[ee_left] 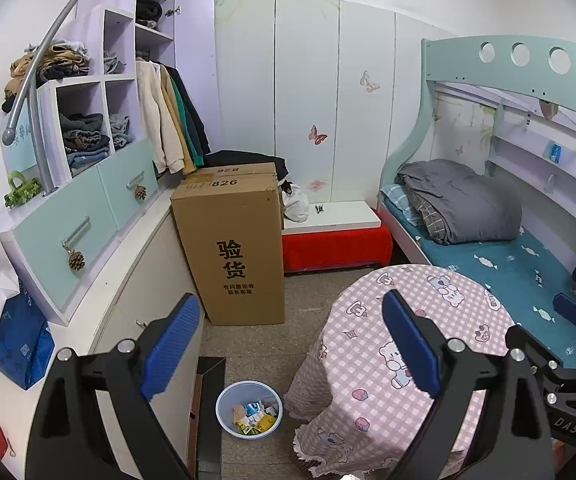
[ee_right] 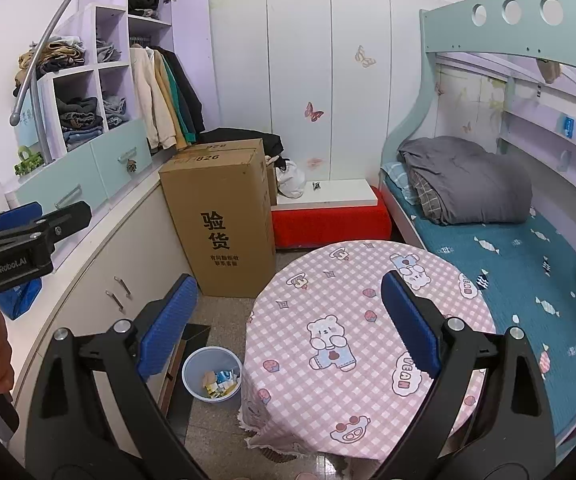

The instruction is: Collect trash

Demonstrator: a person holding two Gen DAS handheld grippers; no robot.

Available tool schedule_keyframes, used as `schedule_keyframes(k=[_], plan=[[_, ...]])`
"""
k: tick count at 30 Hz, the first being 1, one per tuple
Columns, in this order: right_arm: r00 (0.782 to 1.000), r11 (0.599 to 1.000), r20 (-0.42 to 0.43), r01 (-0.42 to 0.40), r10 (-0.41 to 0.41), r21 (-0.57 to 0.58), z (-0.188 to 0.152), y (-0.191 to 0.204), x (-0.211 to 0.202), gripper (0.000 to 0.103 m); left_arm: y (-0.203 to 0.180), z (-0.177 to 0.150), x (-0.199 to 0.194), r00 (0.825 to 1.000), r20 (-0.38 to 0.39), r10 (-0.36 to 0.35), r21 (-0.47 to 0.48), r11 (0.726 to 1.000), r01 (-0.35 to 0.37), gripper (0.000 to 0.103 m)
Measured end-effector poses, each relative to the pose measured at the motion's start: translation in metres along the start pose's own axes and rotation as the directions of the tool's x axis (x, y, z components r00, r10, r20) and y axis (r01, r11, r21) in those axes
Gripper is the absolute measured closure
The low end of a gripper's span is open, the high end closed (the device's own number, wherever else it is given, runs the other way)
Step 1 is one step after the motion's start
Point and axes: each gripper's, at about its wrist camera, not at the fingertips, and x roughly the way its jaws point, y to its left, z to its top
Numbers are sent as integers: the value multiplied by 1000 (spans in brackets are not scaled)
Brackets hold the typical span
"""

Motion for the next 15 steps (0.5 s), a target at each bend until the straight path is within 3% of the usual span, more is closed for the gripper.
schedule_keyframes(k=[15], plan=[[1000,1000,-10,0,0,1,2,-1,0,12,0,-3,3,1000,-15,-27,-7,1000,26,12]])
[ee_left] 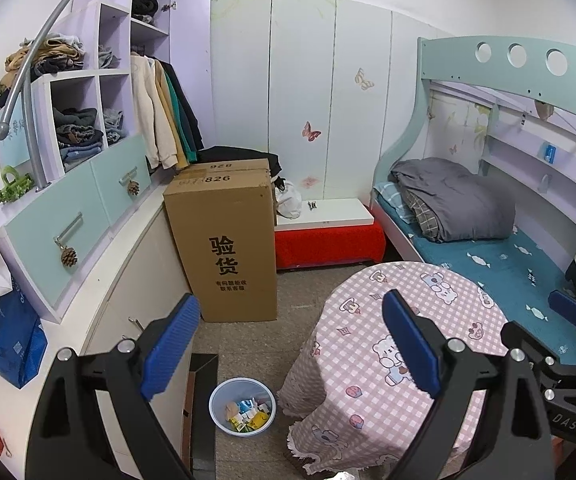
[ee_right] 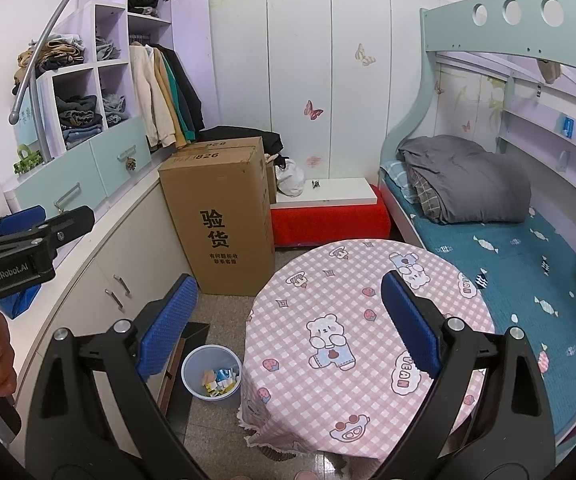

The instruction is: Collect trash

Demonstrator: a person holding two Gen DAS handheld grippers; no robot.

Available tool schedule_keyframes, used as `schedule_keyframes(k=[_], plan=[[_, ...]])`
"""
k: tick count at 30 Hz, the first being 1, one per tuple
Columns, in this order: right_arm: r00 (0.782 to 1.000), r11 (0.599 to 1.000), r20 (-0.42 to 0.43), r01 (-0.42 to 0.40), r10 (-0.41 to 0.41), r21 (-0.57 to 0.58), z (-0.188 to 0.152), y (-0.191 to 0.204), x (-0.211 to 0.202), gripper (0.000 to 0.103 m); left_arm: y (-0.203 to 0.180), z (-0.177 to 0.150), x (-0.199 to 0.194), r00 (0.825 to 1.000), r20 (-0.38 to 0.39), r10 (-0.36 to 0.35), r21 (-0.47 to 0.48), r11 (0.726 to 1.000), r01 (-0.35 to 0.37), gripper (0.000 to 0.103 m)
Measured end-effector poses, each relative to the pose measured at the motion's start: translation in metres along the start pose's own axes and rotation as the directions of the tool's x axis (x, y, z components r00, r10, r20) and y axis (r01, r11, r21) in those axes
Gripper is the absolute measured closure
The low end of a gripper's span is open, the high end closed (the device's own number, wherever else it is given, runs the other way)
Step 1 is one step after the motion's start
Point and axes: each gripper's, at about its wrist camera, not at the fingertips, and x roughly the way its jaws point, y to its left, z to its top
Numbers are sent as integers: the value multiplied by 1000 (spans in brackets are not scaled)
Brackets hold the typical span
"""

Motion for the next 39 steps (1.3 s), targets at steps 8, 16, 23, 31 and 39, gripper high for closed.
schedule_keyframes(k=[8,16,23,31,39], plan=[[1000,1000,-8,-12,12,2,0,-3,4,12,-2,-1,1,1000,-4,1,9,1000,-1,12],[1000,1000,-14,-18,18,4,1,-7,7,12,-4,-1,3,1000,-10,6,11,1000,-5,12],[999,1000,-21,-25,25,5,0,-8,11,12,-2,1,4,1000,-15,5,11,1000,-5,12],[999,1000,-21,-24,24,5,-1,-4,11,12,-2,3,6,1000,-15,0,15,1000,1,12],[999,1000,-22,-26,26,5,-2,-4,12,12,-3,3,6,1000,-15,-1,16,1000,1,12]])
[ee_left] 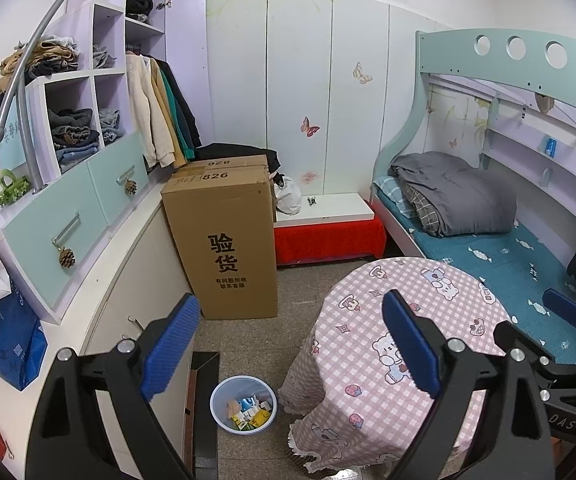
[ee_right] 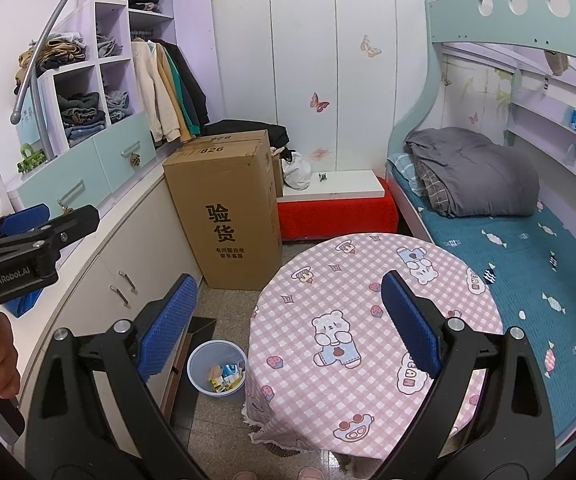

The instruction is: Collect trash

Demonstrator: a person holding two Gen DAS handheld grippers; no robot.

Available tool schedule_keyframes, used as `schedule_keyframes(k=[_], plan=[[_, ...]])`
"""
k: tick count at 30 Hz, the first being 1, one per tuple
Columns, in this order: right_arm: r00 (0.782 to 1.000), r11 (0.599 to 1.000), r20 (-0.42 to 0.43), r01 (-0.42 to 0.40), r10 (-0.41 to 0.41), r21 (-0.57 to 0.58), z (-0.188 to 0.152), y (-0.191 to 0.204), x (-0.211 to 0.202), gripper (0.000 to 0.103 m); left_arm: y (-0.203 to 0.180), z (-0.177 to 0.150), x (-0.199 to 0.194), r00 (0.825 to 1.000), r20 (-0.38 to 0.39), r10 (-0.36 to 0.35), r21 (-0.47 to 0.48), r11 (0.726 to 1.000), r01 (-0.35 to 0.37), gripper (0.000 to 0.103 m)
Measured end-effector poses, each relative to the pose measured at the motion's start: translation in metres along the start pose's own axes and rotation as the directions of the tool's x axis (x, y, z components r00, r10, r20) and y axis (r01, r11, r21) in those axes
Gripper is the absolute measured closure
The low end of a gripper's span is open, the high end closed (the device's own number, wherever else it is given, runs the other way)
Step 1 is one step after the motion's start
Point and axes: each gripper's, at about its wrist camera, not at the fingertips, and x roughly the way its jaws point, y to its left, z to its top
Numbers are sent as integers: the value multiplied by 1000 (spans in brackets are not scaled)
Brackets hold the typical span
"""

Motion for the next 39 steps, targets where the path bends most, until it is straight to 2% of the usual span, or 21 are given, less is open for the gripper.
schedule_keyframes(k=[39], plan=[[1000,1000,-24,-10,10,-9,-2,-5,9,12,-1,0,9,1000,-15,-4,1,1000,4,12]])
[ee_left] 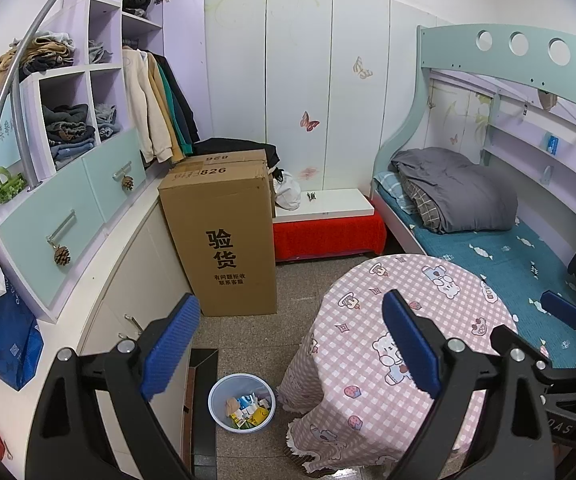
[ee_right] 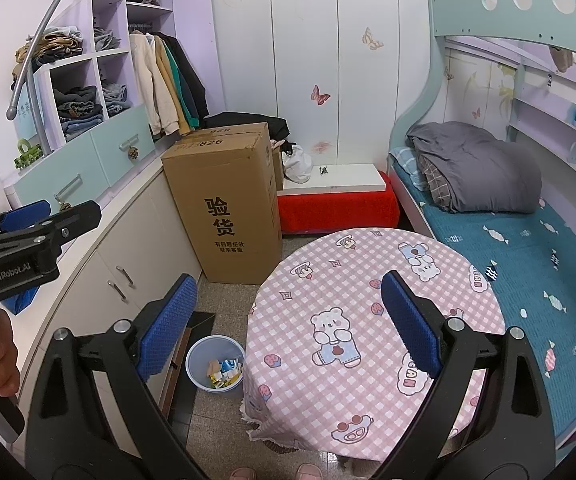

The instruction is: Collect trash

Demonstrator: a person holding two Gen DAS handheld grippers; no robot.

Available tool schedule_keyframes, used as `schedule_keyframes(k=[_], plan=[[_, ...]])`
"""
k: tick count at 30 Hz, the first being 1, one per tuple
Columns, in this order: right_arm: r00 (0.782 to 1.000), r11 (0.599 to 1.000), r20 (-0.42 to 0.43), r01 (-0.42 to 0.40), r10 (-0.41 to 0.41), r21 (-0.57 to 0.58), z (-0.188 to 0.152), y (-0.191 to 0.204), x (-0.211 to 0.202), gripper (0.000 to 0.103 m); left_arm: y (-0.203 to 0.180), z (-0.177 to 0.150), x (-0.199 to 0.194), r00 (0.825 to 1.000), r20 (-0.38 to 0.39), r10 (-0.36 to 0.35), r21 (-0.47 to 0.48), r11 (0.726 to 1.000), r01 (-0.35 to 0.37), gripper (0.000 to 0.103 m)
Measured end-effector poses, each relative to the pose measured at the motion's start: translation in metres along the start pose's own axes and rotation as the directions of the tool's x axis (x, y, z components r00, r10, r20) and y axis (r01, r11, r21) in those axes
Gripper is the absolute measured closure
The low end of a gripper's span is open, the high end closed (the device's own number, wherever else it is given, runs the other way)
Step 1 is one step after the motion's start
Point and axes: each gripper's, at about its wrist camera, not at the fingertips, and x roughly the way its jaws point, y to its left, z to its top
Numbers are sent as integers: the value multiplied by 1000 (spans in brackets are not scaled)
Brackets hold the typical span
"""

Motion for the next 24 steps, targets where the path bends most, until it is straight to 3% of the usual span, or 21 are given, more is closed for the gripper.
schedule_keyframes(k=[24], plan=[[999,1000,-24,-21,21,0,9,-23,17,12,-10,6,20,1000,-17,6,0,1000,-6,12]])
